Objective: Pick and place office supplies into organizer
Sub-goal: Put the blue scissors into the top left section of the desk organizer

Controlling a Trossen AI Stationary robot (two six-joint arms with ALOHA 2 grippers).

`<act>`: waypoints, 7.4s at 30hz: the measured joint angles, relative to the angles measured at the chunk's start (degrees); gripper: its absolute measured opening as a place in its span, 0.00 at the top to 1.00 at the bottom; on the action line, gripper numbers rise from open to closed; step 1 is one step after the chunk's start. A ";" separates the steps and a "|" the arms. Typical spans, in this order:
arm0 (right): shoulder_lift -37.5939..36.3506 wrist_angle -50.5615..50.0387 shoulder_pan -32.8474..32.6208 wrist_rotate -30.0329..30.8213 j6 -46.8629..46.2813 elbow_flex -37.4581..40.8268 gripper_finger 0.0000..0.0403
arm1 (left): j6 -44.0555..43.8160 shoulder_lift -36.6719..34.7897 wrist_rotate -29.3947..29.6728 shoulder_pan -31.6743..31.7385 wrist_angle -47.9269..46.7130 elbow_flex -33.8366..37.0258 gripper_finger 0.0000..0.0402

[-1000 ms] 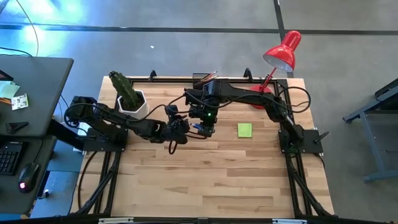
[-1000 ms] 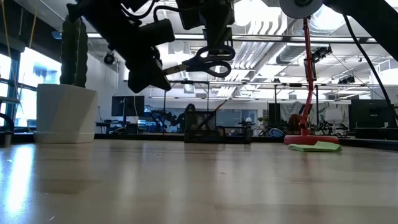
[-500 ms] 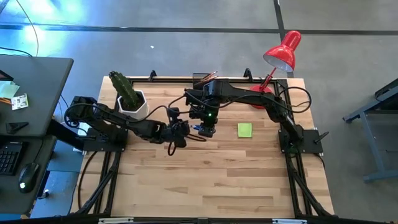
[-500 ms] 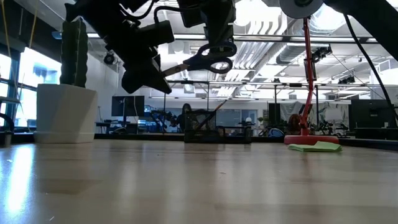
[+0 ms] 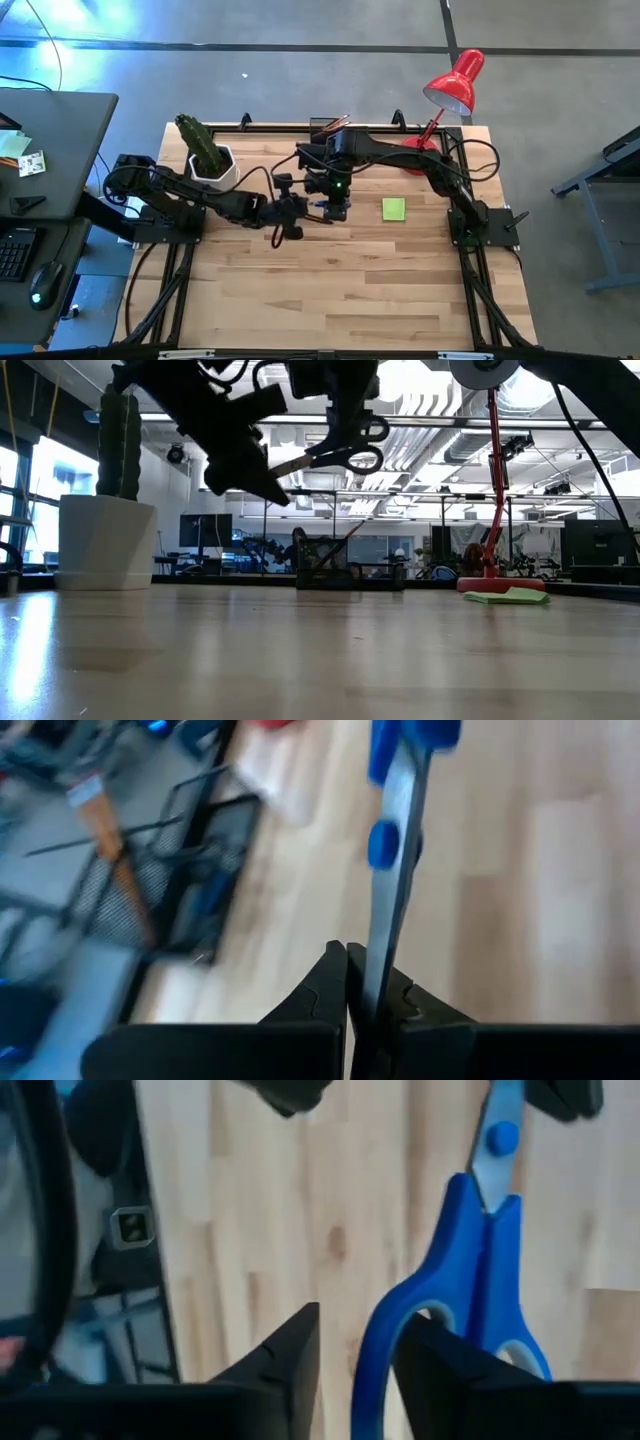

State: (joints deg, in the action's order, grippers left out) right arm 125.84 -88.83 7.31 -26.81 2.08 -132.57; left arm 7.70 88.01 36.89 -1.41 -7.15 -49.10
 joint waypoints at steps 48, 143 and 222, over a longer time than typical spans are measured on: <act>-23.93 3.32 -28.86 54.14 -14.61 0.00 0.49 | -9.96 -0.48 -49.76 -0.09 54.80 6.68 1.00; -34.27 140.17 -18.78 54.54 20.20 76.35 0.98 | -12.51 -5.86 -31.65 3.74 67.62 22.77 0.35; -22.43 143.08 24.33 27.87 1.56 80.85 0.97 | -8.11 -11.52 -6.04 3.64 56.59 22.82 0.50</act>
State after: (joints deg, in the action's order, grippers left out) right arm 103.41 54.25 31.64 1.07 3.64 -51.72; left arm -0.40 76.49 30.85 2.23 49.44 -26.28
